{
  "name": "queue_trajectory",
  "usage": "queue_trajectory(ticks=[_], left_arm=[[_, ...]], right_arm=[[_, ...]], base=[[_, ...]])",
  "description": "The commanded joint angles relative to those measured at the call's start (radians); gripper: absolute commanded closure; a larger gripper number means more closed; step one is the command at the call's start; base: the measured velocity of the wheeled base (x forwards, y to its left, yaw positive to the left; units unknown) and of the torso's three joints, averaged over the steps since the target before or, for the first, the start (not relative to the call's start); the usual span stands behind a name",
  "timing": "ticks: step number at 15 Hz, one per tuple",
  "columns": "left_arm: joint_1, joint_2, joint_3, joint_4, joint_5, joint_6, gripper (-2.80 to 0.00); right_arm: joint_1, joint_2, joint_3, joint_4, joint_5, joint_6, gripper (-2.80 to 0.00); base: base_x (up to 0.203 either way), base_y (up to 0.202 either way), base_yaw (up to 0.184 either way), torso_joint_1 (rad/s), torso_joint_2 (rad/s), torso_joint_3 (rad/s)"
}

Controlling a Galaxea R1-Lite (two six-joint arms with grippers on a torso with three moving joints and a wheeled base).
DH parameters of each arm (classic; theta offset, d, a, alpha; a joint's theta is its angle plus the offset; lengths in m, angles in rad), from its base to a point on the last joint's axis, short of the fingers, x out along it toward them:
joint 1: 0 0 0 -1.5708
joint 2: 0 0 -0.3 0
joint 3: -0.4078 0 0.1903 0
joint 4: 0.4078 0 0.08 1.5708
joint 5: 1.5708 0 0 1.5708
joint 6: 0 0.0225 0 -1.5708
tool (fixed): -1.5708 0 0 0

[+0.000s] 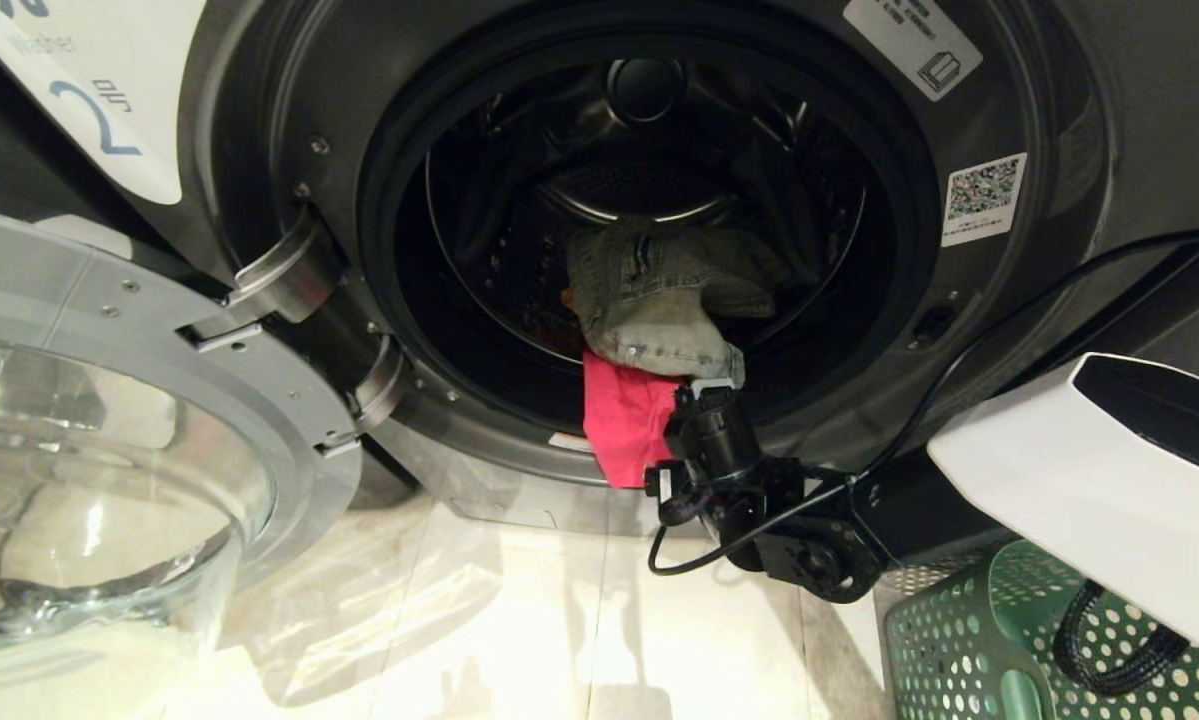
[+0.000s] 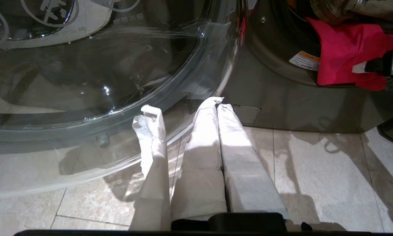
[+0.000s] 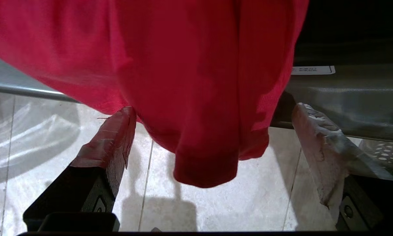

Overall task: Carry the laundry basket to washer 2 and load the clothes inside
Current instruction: Place the clothes into the washing machine

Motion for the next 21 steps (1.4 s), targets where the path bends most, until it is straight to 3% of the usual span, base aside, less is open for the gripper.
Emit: queue_trajectory(ticks=[1, 5, 6, 21], left_arm=[[0.0, 0.002, 0.04, 0.0, 0.001, -0.001, 0.0], [0.0, 0.002, 0.04, -0.002, 0.001, -0.001, 0.0], [0.001, 0.002, 0.04, -0.001, 0.001, -0.001, 0.0], [0.0, 0.002, 0.04, -0.001, 0.001, -0.001, 0.0]], right_arm=[[-0.007, 0.031, -0.021, 0.004, -0.002, 0.01, -2.8], [-0.007, 0.054, -0.042, 0.006, 0.005, 0.015, -2.8], [-0.007, 0.054, -0.043, 0.006, 0.011, 0.014, 0.0], [0.005, -0.059, -0.126, -0.005, 0.019, -0.034, 0.0]], base=[[0.0, 0.0, 0.0, 0.0, 0.0, 0.0], [0.0, 0.0, 0.0, 0.0, 0.0, 0.0], [0.0, 0.0, 0.0, 0.0, 0.0, 0.0], [0.0, 0.0, 0.0, 0.0, 0.0, 0.0]])
